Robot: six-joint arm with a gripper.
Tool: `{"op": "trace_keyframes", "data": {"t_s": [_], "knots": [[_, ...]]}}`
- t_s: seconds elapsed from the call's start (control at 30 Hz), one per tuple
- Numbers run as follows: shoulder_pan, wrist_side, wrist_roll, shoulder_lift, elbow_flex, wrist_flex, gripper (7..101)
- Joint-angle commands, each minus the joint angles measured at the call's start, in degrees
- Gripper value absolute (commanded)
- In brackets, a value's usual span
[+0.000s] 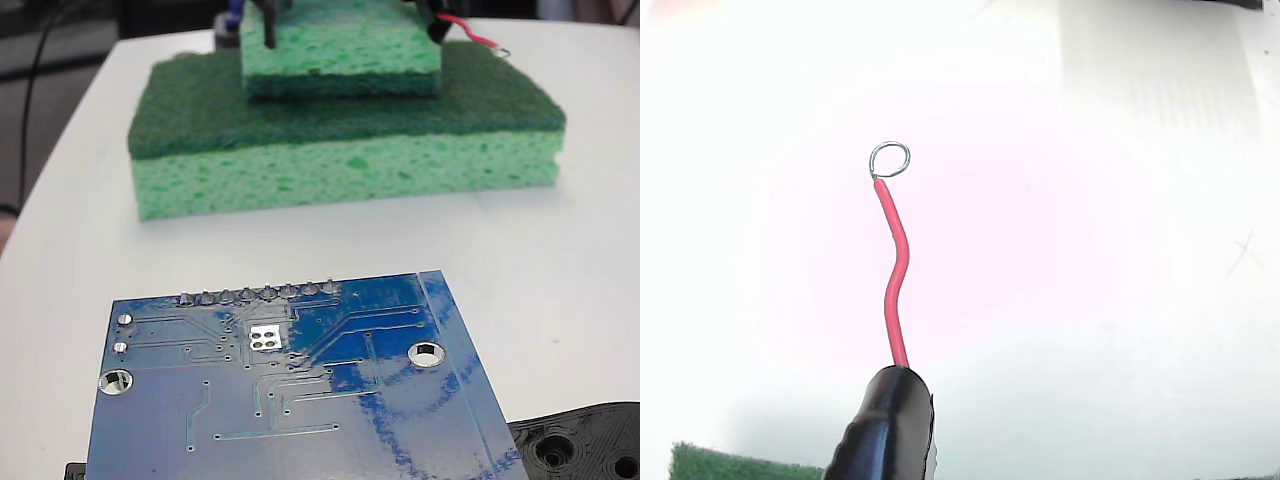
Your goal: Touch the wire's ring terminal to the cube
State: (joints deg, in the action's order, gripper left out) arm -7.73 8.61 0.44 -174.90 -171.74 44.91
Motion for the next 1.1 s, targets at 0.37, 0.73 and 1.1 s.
{"op": "trace_keyframes", "data": {"t_s": [0.37,0.73,1.1], "knots": [[0.0,-1.1,0.5,-0.1,0.2,-0.4,100.3],[0.0,-1.1,0.5,-0.1,0.2,-0.4,100.3],[0.0,-1.1,0.5,-0.1,0.2,-0.4,100.3]]}}
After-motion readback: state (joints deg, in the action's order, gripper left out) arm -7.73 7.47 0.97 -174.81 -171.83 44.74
